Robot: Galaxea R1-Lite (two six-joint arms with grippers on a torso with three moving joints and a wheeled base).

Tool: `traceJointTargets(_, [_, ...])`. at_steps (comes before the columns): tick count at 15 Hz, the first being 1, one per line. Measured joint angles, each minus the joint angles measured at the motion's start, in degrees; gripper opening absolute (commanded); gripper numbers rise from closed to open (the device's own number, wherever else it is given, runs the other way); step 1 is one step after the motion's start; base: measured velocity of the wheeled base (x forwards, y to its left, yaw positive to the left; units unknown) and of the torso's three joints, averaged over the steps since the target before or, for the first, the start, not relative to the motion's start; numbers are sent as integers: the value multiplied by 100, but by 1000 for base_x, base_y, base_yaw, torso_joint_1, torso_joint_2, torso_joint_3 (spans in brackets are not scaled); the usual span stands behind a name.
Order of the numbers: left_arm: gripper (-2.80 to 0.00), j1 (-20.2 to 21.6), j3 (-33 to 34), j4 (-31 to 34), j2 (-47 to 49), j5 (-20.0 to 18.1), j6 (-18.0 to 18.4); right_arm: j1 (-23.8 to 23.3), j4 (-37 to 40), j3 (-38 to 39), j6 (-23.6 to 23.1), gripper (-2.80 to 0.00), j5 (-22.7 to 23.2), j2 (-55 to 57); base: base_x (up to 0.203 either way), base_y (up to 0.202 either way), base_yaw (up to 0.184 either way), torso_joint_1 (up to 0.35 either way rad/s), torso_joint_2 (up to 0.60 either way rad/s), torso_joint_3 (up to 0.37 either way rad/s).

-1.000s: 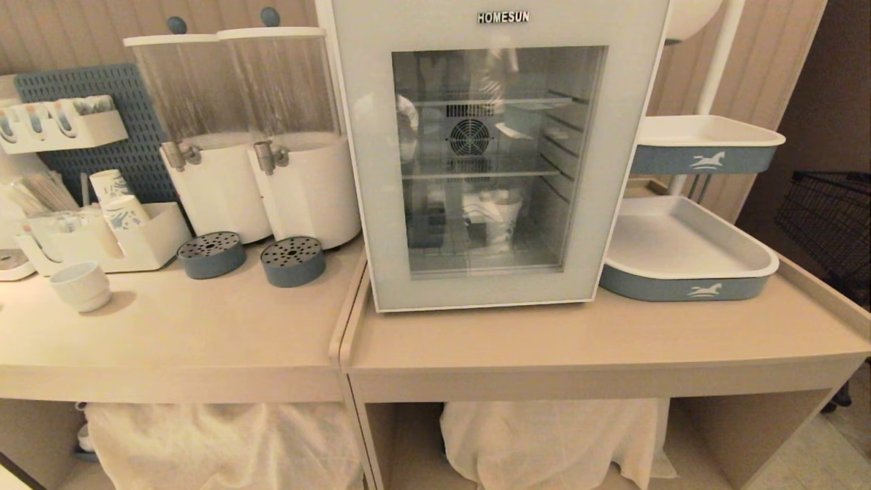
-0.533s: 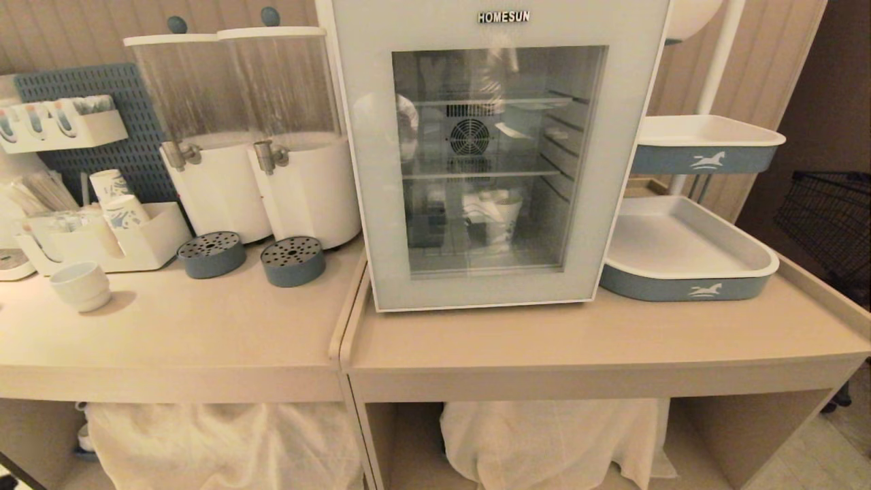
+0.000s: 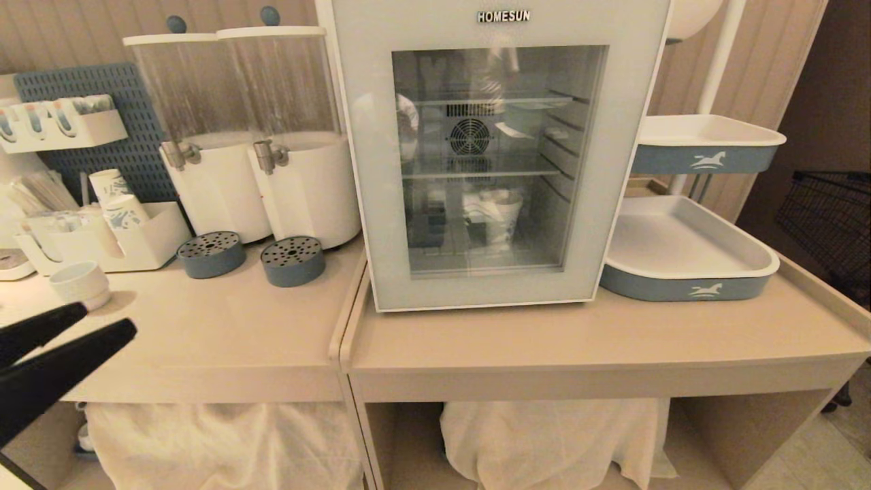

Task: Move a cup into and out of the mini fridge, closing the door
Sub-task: Open the freezer door

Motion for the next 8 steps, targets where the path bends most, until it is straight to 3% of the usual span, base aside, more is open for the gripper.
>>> traceJointTargets(2, [0,538,-335,-87,475,-917,-17,0,6,0,-2,-280,-2,0,0,0,0,0,0,0])
traceJointTargets(4, [0,1381,-628,-206,921,-2045,1,0,6,0,-7,-280,-2,0,0,0,0,0,0,0])
traceJointTargets(6, [0,2278,-794,-634,1493,-3331,91,0,7,0,-9,-280,-2,0,0,0,0,0,0,0])
traceJointTargets(8, [0,2866,-883,-1331,2250,-4547,231,0,11,0,-9,-280,-2,0,0,0,0,0,0,0])
